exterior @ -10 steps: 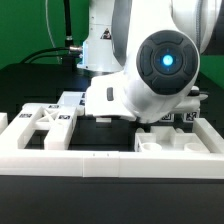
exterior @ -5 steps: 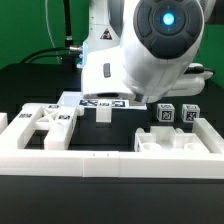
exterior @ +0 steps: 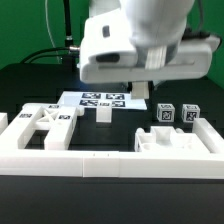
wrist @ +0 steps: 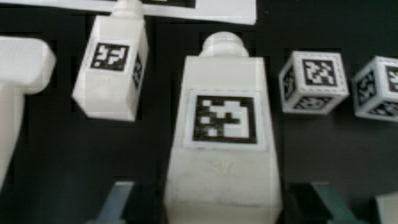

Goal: Assemble chair

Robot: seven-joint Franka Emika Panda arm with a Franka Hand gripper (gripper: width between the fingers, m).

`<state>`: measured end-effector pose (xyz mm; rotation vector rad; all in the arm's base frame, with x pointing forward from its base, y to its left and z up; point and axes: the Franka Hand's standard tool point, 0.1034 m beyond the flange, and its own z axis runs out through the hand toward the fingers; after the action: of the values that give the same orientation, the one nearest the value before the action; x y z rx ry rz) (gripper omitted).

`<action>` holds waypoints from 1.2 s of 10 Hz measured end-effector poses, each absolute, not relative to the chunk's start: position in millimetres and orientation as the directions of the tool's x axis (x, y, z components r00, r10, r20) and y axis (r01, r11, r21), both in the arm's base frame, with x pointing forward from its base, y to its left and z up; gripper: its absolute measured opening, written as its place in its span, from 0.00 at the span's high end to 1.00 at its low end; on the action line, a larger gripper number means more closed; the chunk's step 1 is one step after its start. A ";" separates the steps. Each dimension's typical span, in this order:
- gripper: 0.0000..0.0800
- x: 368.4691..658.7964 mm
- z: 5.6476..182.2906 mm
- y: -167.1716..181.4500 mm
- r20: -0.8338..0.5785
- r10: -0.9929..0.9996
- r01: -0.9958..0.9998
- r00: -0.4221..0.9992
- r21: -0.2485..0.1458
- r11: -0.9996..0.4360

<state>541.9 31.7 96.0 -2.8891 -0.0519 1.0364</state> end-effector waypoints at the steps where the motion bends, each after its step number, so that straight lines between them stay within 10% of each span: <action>1: 0.64 546.7 101.7 33.3 -0.599 0.058 0.013 0.798 -0.079 -0.997; 12: 0.64 598.6 114.0 38.2 0.184 0.061 0.066 0.981 -0.018 -0.998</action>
Offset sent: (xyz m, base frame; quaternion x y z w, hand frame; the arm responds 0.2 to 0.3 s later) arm 0.0000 0.0000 0.0000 0.0000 0.1296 0.0000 0.9916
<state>598.6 38.2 114.0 -3.1025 -0.0992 -0.2866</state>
